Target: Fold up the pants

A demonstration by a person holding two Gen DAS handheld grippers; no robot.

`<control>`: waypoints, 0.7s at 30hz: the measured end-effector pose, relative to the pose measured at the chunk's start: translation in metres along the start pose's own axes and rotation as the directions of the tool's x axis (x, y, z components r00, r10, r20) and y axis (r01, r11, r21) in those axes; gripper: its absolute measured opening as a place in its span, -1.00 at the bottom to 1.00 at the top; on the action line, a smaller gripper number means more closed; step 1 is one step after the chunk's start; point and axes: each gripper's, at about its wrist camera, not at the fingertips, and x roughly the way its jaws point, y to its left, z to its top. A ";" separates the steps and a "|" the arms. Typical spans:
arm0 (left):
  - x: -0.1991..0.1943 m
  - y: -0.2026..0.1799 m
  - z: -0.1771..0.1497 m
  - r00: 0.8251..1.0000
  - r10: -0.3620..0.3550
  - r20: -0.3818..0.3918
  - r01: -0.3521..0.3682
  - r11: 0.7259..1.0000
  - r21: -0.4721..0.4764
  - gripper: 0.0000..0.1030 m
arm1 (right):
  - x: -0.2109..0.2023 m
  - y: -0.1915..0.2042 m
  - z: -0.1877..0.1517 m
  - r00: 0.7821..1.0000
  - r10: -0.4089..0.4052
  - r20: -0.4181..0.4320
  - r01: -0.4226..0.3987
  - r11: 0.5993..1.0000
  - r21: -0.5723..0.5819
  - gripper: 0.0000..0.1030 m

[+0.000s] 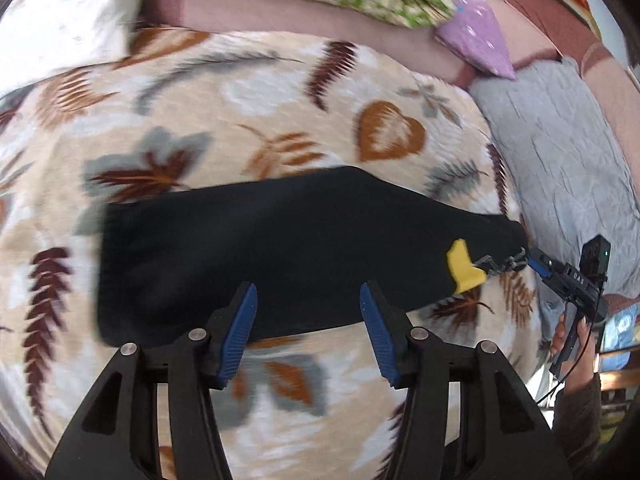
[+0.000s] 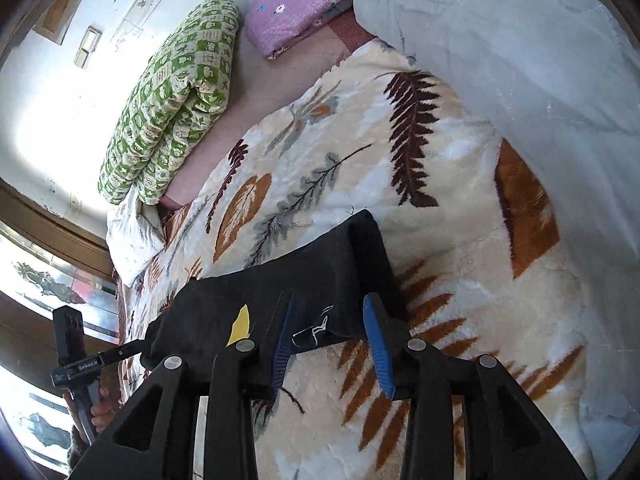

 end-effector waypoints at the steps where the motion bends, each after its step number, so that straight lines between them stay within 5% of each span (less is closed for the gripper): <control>1: -0.007 0.017 -0.002 1.000 0.002 0.009 -0.002 1.000 -0.020 0.02 | 0.005 0.001 -0.001 1.000 0.002 -0.007 -0.002 1.000 -0.011 -0.25; 8: -0.022 0.119 -0.023 0.999 -0.031 -0.018 0.027 0.986 -0.163 0.14 | 0.011 0.003 -0.012 1.000 0.014 0.003 -0.014 0.998 -0.058 -0.19; 17: 0.021 0.122 -0.026 0.990 -0.126 -0.067 0.113 0.980 -0.165 0.14 | 0.002 0.003 -0.021 1.000 0.006 0.010 -0.005 0.997 -0.083 -0.15; 21: 0.025 0.112 -0.028 0.994 -0.097 -0.056 0.090 0.989 -0.120 0.13 | 0.000 0.000 -0.022 1.000 -0.007 0.013 0.008 0.997 -0.080 -0.15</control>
